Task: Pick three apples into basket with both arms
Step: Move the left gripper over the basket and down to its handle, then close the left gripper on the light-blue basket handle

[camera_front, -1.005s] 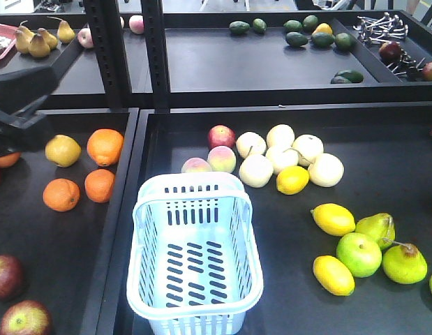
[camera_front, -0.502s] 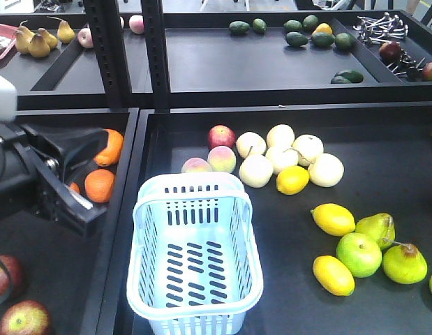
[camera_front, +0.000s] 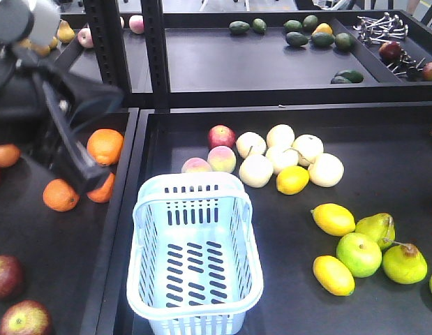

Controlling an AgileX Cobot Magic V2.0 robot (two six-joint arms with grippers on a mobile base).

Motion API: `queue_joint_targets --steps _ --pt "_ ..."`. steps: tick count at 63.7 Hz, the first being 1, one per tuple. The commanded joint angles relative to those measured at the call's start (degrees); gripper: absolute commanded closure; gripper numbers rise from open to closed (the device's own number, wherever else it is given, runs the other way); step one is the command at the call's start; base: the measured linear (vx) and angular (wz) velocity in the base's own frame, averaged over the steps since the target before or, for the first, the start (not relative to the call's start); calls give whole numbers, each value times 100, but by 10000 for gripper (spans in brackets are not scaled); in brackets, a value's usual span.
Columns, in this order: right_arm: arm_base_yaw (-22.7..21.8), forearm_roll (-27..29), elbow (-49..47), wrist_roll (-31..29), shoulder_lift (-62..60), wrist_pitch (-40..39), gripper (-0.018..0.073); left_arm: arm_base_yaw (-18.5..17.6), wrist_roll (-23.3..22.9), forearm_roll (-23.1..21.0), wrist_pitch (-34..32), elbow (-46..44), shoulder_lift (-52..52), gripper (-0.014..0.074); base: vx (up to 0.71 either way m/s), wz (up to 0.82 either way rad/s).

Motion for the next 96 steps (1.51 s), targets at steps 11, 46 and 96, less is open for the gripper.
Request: queue_joint_targets --steps 11,46,96 --pt "-25 -63 80 6 -58 -461 563 -3 45 159 -266 -475 357 599 0 0" --pt "-25 -63 80 6 -58 -467 563 -3 50 159 -248 -475 867 65 0 0" --pt "-25 -63 80 6 -58 -465 563 -9 844 149 -315 -475 2470 67 0 0"
